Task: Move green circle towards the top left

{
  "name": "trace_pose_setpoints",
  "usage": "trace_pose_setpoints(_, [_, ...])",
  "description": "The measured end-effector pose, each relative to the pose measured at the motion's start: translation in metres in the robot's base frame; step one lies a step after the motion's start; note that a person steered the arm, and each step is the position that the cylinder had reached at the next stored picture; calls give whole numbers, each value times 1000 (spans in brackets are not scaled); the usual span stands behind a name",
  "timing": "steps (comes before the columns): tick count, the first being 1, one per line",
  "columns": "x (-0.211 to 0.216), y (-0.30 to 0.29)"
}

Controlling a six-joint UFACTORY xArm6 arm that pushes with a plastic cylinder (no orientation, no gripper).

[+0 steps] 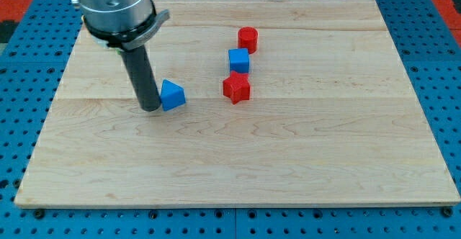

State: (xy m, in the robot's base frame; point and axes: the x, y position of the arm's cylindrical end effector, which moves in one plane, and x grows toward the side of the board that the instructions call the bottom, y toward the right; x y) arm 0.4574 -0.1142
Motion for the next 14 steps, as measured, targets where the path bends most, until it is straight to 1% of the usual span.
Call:
trace_pose_setpoints(1, [-24, 0])
trace_pose_setpoints(2, [-53, -36])
trace_pose_setpoints(3, [-122, -82])
trace_pose_setpoints(4, [-119, 7])
trace_pose_setpoints(5, [-201, 21])
trace_pose_setpoints(6, [-264, -22])
trace_pose_setpoints(8, [-259, -161])
trace_pose_setpoints(9, [-208, -148])
trace_pose_setpoints(10, [-180, -106])
trace_pose_setpoints(11, [-180, -92])
trace_pose_setpoints(12, [-176, -24])
trace_pose_setpoints(13, [-183, -10])
trace_pose_setpoints(14, [-215, 40])
